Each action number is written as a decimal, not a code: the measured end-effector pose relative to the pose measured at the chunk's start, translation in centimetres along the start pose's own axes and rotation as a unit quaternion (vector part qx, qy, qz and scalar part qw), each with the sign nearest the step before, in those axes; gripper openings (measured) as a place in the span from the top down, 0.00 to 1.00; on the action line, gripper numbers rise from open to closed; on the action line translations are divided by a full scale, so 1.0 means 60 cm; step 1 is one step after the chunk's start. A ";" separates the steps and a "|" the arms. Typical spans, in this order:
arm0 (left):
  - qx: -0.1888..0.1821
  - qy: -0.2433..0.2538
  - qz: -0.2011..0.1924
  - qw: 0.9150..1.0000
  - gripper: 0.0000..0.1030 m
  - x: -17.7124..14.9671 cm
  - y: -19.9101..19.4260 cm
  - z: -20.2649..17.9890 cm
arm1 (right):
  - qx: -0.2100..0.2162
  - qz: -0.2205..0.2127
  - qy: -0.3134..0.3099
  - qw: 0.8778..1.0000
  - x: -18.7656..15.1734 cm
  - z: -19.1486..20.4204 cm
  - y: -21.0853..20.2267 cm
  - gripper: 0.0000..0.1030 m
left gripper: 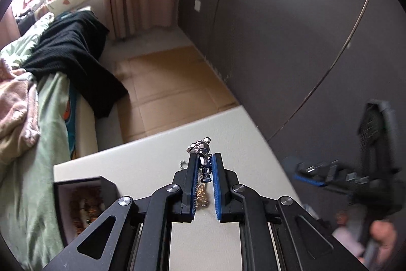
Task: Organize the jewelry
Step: 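Lift the necklace by its pendant with the left tool, chain dangling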
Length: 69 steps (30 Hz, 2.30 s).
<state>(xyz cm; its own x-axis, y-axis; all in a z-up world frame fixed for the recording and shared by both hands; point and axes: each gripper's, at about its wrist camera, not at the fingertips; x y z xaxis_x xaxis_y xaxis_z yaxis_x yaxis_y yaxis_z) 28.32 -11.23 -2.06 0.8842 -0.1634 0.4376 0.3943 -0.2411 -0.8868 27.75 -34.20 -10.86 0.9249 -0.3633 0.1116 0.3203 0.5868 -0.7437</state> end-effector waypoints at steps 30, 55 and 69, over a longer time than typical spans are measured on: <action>0.019 -0.027 -0.189 0.981 0.90 -0.030 -0.336 0.068 | -0.031 0.055 -0.079 0.995 -0.025 0.080 0.083 0.31; 0.036 -0.081 -0.138 0.987 0.90 -0.076 -0.251 0.173 | -0.021 0.156 -0.138 0.978 -0.080 0.146 0.210 0.47; 0.037 -0.094 -0.151 0.983 0.90 -0.102 -0.286 0.198 | -0.021 0.193 -0.156 0.968 -0.102 0.174 0.283 0.59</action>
<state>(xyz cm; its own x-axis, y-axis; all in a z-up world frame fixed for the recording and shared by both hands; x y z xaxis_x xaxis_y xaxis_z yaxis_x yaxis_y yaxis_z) 19.11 5.30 8.71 0.7524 0.0862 0.6531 0.6565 -0.1793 -0.7327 29.66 -14.46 -17.31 0.9929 0.1185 0.0087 -0.0649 0.6021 -0.7958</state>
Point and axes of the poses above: each gripper's, at about its wrist camera, not at the fingertips, and y roughly the way its jaws point, z to its left, x to its top, and after that the axes turned 10 degrees about z, right-handed
